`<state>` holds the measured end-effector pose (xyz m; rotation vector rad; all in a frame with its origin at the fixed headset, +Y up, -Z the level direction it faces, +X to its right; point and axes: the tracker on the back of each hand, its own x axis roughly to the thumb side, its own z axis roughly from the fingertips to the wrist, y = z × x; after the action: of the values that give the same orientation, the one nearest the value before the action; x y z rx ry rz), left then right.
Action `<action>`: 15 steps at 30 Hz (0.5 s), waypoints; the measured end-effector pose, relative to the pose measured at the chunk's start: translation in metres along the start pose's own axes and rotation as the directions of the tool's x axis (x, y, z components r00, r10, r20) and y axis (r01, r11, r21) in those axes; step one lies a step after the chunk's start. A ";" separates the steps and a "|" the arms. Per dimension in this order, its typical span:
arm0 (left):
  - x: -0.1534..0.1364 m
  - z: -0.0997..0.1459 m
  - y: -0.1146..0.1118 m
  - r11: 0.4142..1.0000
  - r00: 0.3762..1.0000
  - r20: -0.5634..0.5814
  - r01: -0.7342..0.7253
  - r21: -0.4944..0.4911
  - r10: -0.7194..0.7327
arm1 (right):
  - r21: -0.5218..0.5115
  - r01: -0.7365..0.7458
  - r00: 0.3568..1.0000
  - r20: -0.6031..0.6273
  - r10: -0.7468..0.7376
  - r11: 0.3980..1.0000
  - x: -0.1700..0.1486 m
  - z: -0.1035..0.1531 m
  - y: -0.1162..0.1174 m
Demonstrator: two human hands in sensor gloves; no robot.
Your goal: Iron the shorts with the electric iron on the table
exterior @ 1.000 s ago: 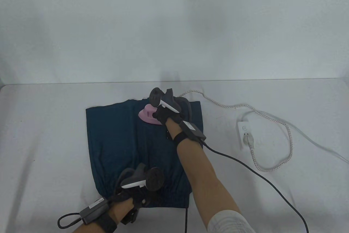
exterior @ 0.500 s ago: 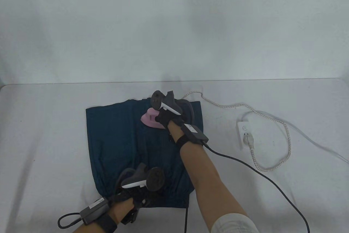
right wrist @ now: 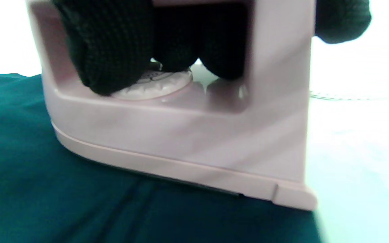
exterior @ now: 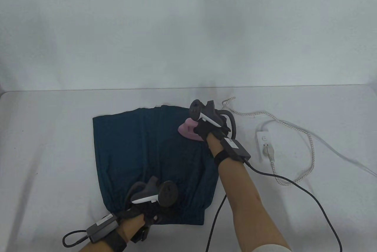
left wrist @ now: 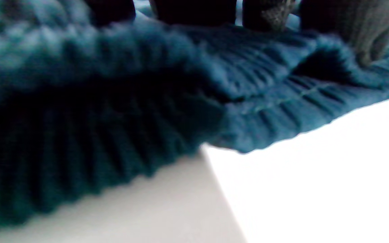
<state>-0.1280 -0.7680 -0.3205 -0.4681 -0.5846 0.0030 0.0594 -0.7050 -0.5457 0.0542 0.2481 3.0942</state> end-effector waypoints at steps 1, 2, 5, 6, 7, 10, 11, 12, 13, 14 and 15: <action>0.000 0.000 0.000 1.000 1.000 0.000 0.000 0.000 0.000 | 0.002 -0.001 1.000 -0.006 0.001 1.000 -0.005 0.000 0.000; 0.000 0.000 0.000 1.000 1.000 0.001 0.000 0.000 0.000 | 0.004 0.001 1.000 -0.014 -0.001 1.000 -0.010 0.001 -0.001; 0.000 0.000 0.000 1.000 1.000 0.002 0.000 0.000 0.000 | 0.008 0.024 0.999 -0.024 -0.024 1.000 -0.017 0.002 0.000; 0.000 0.000 0.000 1.000 1.000 0.003 0.000 0.000 0.000 | 0.003 0.031 0.999 -0.027 -0.031 1.000 -0.017 0.002 0.001; 0.000 0.000 0.000 1.000 1.000 0.003 0.001 0.000 -0.001 | -0.004 0.026 0.999 -0.024 -0.026 1.000 -0.015 0.003 0.001; 0.000 0.000 0.000 1.000 1.000 0.004 0.002 0.000 -0.002 | -0.012 0.042 0.999 -0.008 -0.042 0.999 -0.005 0.003 0.002; 0.000 0.000 0.000 1.000 1.000 0.004 0.002 0.000 -0.002 | -0.012 0.045 0.999 -0.005 -0.045 0.999 -0.002 0.003 0.002; 0.000 0.000 0.000 1.000 1.000 0.004 0.002 0.000 -0.002 | -0.010 0.046 0.999 0.003 -0.046 0.999 0.005 0.003 0.002; 0.000 0.000 0.000 1.000 1.000 0.004 0.001 0.000 -0.001 | -0.007 0.046 0.999 0.012 -0.046 0.999 0.012 0.003 0.002; 0.000 0.000 0.000 1.000 1.000 0.004 0.001 0.001 -0.001 | -0.008 0.042 0.999 0.022 -0.042 0.999 0.018 0.003 0.002; 0.000 0.000 0.000 1.000 1.000 0.005 0.002 0.001 -0.002 | -0.009 0.043 0.998 0.034 -0.043 0.999 0.026 0.003 0.003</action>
<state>-0.1280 -0.7683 -0.3209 -0.4664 -0.5894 0.0028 0.0335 -0.7061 -0.5420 0.1003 0.2301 3.0488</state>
